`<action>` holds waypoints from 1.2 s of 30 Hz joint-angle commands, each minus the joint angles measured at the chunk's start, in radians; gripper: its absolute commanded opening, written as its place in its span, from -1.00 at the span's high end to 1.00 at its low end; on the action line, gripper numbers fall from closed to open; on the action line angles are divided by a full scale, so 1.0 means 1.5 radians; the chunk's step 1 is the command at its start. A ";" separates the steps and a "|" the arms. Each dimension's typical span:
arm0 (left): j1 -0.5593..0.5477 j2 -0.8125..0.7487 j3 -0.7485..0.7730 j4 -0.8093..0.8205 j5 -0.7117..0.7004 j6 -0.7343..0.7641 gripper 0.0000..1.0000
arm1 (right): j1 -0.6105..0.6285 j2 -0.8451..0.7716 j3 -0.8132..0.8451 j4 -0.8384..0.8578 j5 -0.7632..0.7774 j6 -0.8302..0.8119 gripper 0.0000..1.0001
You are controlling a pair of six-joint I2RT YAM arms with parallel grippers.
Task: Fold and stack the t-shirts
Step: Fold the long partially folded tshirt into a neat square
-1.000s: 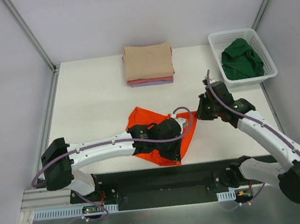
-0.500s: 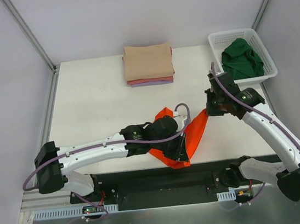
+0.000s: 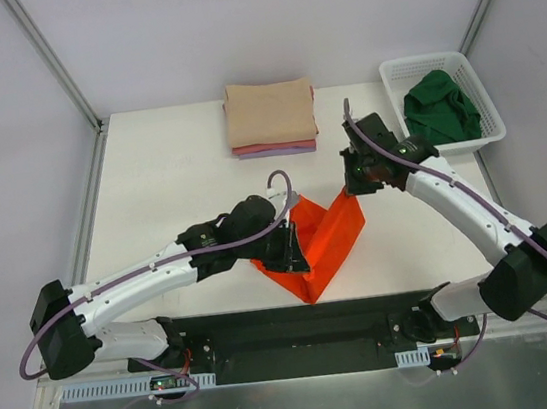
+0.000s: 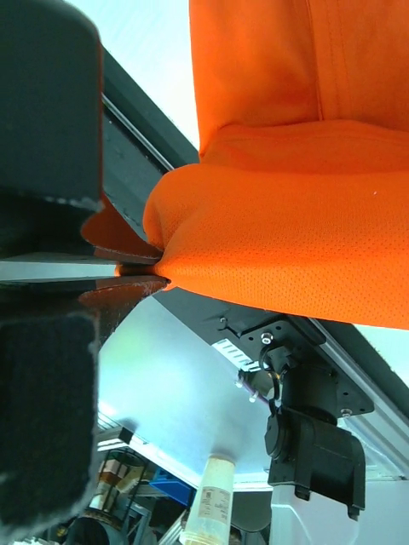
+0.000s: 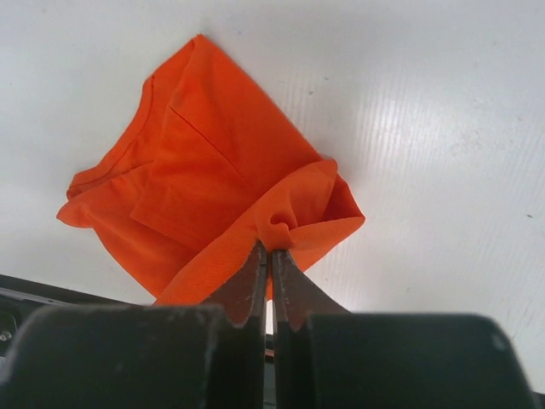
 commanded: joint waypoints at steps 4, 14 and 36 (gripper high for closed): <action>0.053 -0.048 -0.051 -0.003 0.007 0.004 1.00 | 0.027 0.082 0.071 0.070 0.000 0.021 0.99; 0.130 -0.042 -0.079 -0.027 -0.036 0.020 1.00 | 0.038 0.155 0.067 0.191 -0.001 0.060 0.99; 0.248 0.059 -0.078 -0.060 -0.075 0.092 0.83 | 0.044 0.319 0.084 0.333 -0.056 0.083 0.99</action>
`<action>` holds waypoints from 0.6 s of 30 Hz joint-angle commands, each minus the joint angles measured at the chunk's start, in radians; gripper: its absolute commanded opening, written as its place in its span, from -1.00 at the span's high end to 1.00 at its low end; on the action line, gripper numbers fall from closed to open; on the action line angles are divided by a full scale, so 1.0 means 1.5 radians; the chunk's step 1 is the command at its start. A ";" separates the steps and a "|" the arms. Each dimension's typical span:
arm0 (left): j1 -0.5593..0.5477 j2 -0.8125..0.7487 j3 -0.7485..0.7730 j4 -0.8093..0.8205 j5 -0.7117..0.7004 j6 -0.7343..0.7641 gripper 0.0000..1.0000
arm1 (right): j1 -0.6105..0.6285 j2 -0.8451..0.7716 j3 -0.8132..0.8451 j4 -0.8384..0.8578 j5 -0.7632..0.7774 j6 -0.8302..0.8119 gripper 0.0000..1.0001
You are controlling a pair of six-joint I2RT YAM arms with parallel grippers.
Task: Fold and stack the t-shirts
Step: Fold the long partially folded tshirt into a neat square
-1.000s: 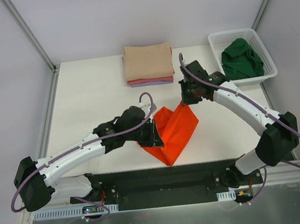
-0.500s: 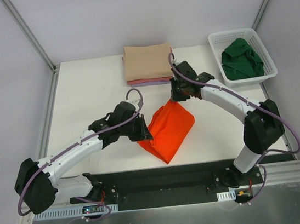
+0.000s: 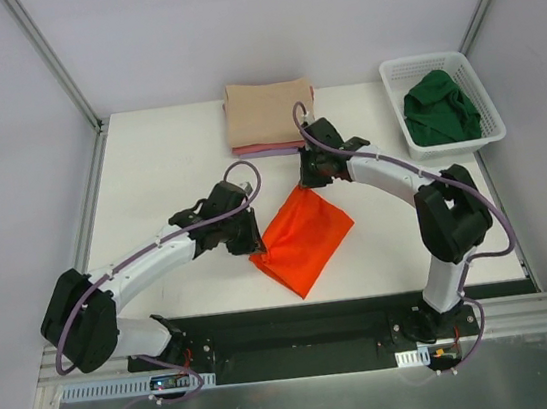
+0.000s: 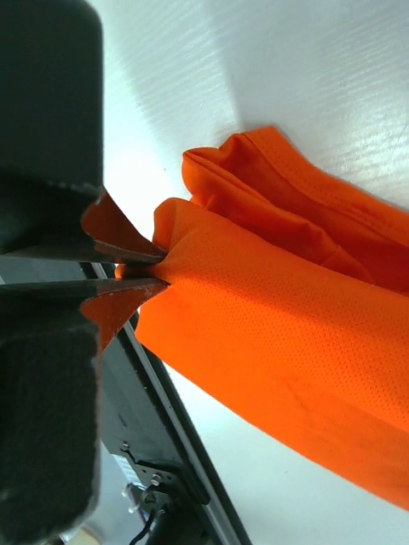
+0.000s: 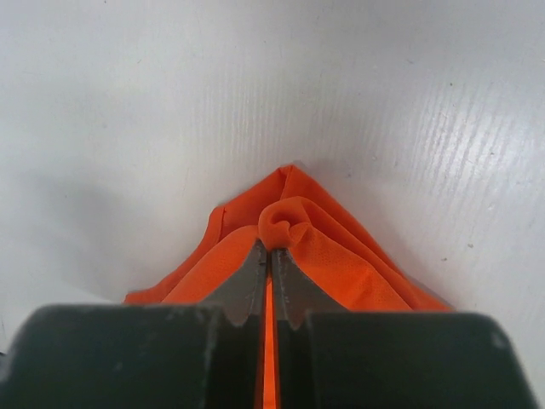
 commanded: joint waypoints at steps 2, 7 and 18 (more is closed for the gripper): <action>0.019 0.018 0.003 -0.025 -0.034 0.029 0.50 | 0.003 0.035 0.048 0.037 -0.004 0.004 0.85; 0.025 -0.009 0.020 -0.053 -0.069 0.031 -0.08 | 0.002 0.042 0.104 0.003 -0.001 -0.015 -0.09; 0.015 -0.144 0.027 -0.019 0.017 -0.015 -0.98 | -0.027 -0.163 -0.106 0.086 -0.164 -0.045 -0.93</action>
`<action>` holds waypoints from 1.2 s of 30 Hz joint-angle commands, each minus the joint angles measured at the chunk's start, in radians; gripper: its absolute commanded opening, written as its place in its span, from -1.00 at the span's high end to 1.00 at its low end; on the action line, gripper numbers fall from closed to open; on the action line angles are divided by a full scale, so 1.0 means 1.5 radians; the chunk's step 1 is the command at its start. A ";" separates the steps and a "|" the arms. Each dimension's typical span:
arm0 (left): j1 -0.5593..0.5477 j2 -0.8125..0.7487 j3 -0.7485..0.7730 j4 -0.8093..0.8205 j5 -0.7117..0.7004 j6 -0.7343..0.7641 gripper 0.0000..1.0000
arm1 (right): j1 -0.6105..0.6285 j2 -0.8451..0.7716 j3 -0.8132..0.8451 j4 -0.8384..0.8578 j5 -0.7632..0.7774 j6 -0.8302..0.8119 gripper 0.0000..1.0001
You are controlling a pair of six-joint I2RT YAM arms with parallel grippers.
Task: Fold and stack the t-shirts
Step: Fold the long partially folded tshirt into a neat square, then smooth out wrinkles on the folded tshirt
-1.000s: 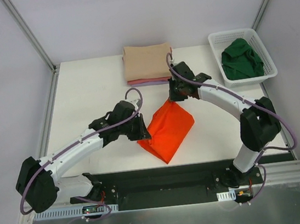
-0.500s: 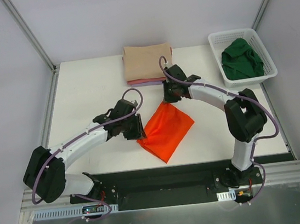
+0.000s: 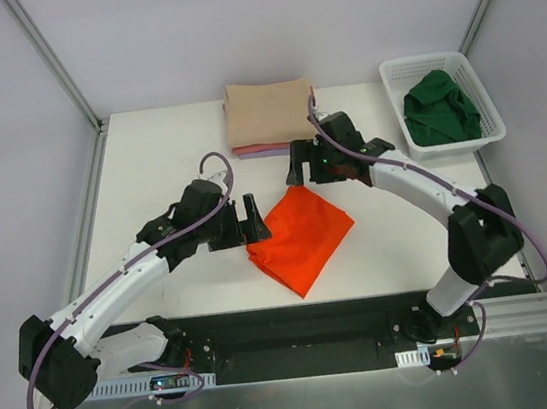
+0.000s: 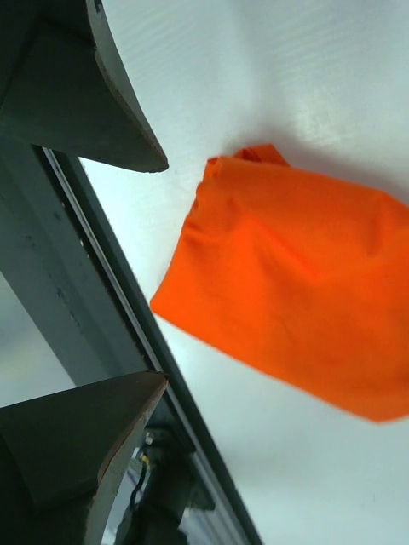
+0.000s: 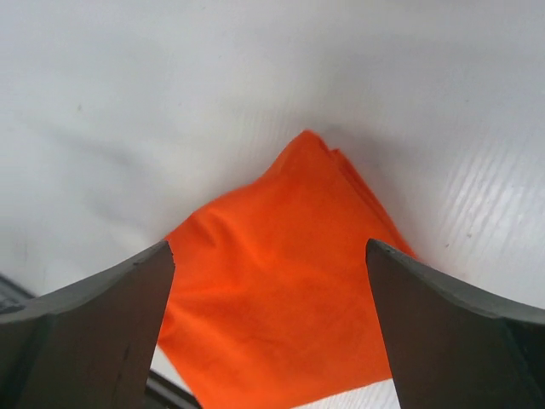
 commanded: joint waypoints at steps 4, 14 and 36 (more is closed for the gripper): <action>-0.027 0.045 0.019 0.107 0.123 -0.031 -0.98 | -0.037 -0.086 -0.153 0.141 -0.196 0.047 -0.93; -0.025 0.200 -0.013 0.135 0.021 -0.023 -0.98 | -0.072 0.031 -0.165 0.154 -0.188 0.096 -0.93; 0.020 0.309 0.140 0.155 -0.033 0.111 -0.98 | 0.091 -0.309 -0.555 0.245 0.088 0.328 -0.93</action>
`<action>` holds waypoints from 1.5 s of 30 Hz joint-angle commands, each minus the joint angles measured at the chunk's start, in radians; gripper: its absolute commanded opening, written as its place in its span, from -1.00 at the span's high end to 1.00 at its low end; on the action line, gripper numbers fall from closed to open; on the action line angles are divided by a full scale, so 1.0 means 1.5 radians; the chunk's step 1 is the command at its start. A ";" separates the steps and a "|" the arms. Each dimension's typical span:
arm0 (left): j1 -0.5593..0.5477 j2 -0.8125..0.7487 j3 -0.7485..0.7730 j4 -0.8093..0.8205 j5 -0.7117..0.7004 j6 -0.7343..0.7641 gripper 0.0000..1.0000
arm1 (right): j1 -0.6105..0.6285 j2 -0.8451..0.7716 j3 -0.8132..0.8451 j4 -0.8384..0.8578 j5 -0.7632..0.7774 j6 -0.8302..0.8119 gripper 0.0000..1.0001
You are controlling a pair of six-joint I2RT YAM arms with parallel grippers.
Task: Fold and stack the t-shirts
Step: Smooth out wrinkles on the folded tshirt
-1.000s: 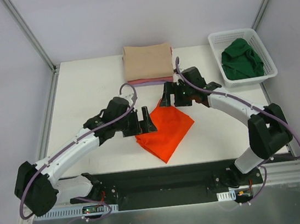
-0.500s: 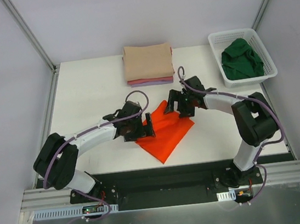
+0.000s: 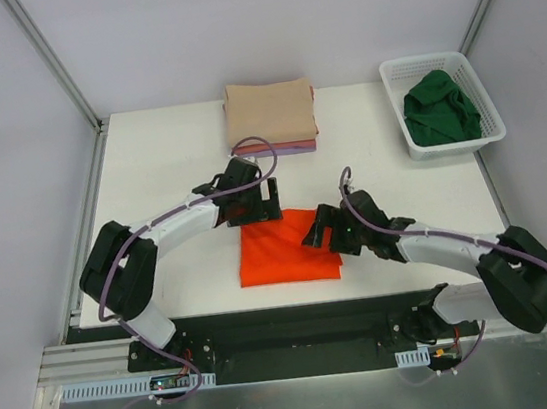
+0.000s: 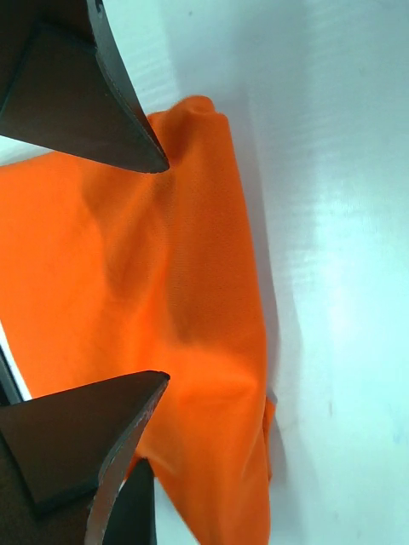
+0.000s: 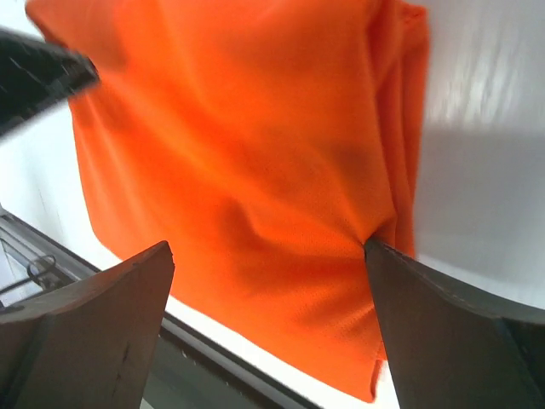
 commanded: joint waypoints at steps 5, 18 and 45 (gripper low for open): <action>-0.002 -0.166 -0.056 0.015 0.044 0.024 -0.98 | 0.035 -0.192 0.021 -0.167 0.217 -0.040 -0.93; -0.059 -0.289 -0.231 0.071 0.190 -0.080 -0.98 | 0.010 -0.004 0.187 -0.152 0.125 -0.120 -0.93; -0.068 -0.449 -0.218 -0.074 -0.031 -0.049 -0.98 | -0.064 -0.053 0.276 -0.324 0.186 -0.168 -0.93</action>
